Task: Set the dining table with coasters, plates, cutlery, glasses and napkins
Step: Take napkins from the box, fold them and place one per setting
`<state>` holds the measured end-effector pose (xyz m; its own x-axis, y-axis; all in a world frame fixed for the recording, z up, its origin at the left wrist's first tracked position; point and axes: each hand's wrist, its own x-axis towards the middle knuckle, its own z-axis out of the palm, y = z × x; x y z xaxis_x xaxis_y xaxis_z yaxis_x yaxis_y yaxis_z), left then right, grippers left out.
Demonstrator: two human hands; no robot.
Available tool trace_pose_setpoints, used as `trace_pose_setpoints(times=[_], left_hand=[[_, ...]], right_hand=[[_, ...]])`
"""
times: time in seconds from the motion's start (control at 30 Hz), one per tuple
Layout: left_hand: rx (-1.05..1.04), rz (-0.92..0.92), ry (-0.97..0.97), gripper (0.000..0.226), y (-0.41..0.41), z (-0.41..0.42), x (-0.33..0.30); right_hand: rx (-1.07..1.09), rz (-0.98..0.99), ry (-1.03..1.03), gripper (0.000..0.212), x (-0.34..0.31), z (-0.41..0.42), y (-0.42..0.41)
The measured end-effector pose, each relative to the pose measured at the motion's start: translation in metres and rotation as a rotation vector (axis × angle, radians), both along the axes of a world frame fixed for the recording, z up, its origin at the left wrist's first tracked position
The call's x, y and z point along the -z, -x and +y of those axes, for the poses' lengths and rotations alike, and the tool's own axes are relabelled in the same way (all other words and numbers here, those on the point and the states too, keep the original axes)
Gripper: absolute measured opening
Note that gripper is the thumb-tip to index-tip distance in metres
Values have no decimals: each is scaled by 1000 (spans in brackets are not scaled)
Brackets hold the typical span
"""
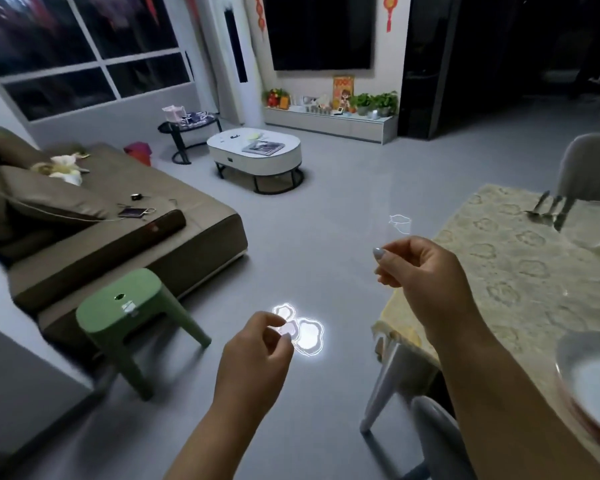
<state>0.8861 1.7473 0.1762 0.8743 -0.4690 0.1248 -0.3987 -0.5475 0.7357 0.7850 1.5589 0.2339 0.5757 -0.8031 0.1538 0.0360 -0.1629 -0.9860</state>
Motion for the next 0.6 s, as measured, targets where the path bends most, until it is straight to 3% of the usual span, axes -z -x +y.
trace_pose_setpoints(times=[0.37, 0.6], left_hand=[[54, -56, -41, 10, -199, -91, -15], [131, -22, -8, 10, -295, -166, -26]], right_hand=[[30, -21, -34, 8, 2, -82, -189], [123, -22, -18, 8, -1, -140, -260]])
